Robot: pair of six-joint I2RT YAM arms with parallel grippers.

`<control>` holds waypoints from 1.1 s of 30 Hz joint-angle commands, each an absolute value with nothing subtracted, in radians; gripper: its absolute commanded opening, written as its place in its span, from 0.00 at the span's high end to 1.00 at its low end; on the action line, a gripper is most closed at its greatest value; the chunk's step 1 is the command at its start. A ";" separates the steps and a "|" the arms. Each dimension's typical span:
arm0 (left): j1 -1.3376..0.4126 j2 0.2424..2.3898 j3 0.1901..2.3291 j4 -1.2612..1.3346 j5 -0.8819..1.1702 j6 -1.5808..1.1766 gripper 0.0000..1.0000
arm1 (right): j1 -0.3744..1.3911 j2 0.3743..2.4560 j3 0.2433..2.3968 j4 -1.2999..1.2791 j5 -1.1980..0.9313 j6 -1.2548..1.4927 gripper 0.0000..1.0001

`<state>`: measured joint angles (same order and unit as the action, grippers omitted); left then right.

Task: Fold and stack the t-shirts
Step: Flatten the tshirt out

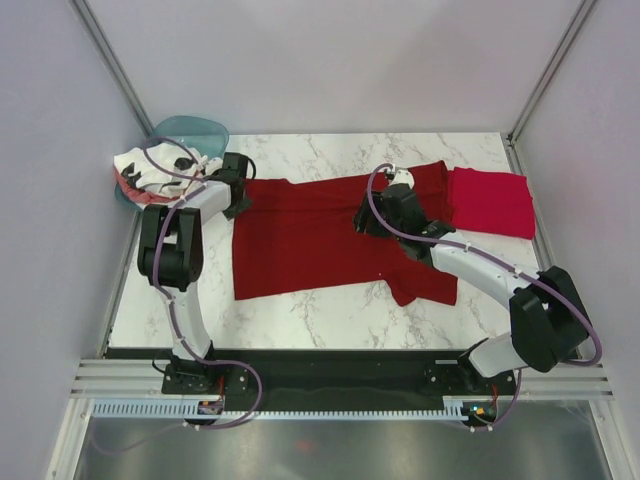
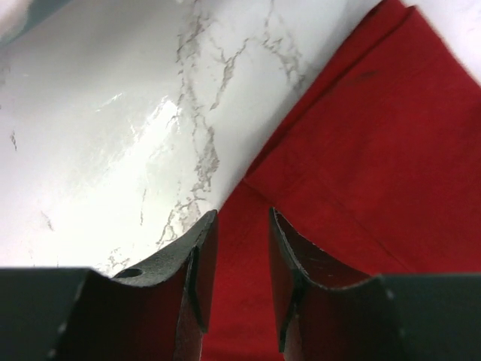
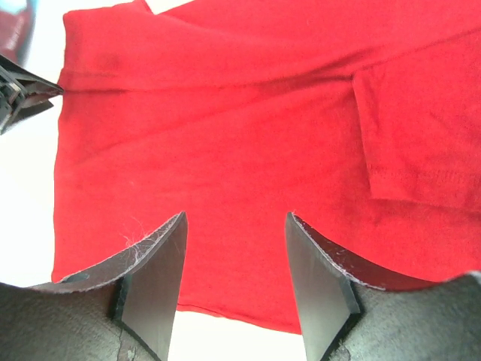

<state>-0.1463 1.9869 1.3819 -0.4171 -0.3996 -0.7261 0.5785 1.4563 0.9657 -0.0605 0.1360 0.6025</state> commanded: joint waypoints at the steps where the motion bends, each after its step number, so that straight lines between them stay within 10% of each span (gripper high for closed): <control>1: -0.137 2.026 1.437 -0.448 -0.446 -0.765 0.60 | 0.578 1.456 0.950 -0.034 0.138 0.620 0.37; 33: -0.101 1.936 1.273 -0.190 -0.333 -0.729 0.60 | 0.578 1.457 0.951 -0.037 0.160 0.600 0.36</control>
<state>-0.1204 1.9659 1.2724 -0.2539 -0.3527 -0.7280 0.5785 1.4433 0.9352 -0.0616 0.1551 0.6056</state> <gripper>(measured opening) 0.396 0.643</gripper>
